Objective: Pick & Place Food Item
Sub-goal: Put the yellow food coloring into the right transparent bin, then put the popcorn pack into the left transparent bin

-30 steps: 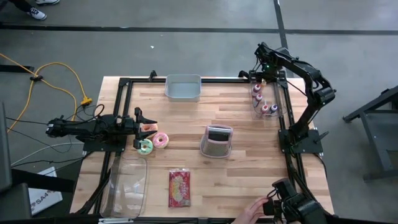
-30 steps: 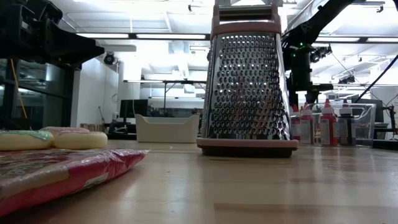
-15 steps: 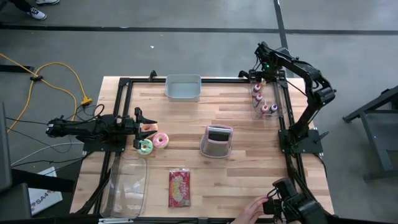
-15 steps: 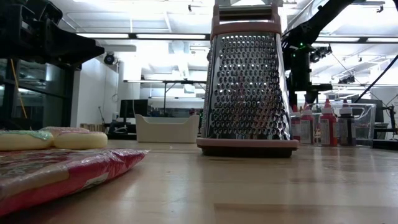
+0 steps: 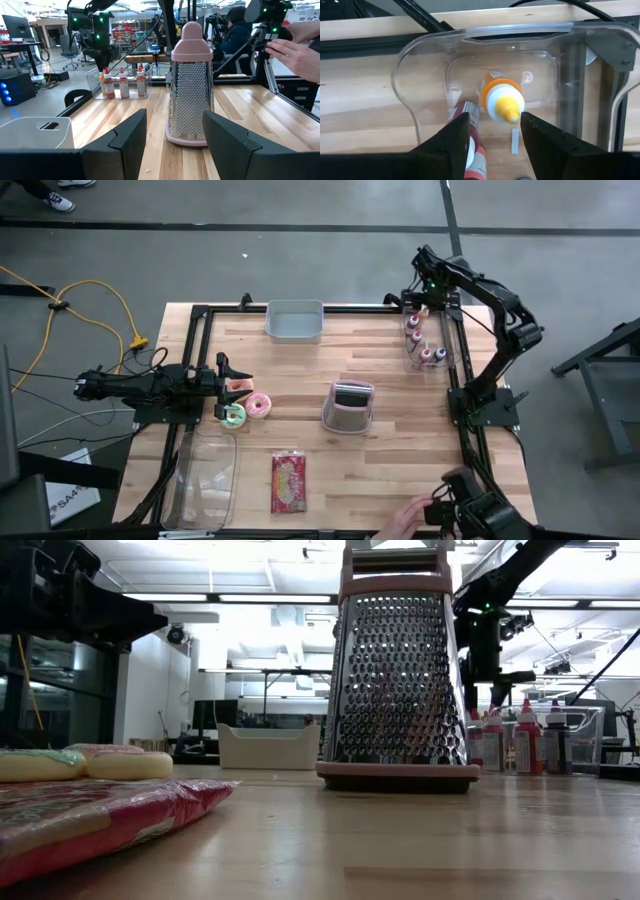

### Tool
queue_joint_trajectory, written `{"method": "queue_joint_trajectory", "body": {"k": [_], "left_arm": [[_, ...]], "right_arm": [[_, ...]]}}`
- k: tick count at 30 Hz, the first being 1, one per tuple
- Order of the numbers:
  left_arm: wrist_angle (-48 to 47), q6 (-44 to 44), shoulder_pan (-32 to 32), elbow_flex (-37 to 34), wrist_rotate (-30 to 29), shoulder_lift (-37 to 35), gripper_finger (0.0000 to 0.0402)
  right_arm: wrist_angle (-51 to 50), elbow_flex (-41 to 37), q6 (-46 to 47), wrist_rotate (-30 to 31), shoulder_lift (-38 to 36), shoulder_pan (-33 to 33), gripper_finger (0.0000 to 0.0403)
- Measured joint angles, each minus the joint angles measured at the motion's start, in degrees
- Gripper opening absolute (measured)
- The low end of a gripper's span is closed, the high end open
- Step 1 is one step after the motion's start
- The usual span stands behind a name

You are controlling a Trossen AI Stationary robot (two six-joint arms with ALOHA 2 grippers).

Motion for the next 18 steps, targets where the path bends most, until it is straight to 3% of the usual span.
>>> {"method": "queue_joint_trajectory", "body": {"k": [18], "left_arm": [[0.0, 0.0, 0.01, -0.02, 0.0, 0.02, 0.0188]], "right_arm": [[-1.4, 0.02, -0.13, -1.4, -3.28, 0.0, 0.0165]]}}
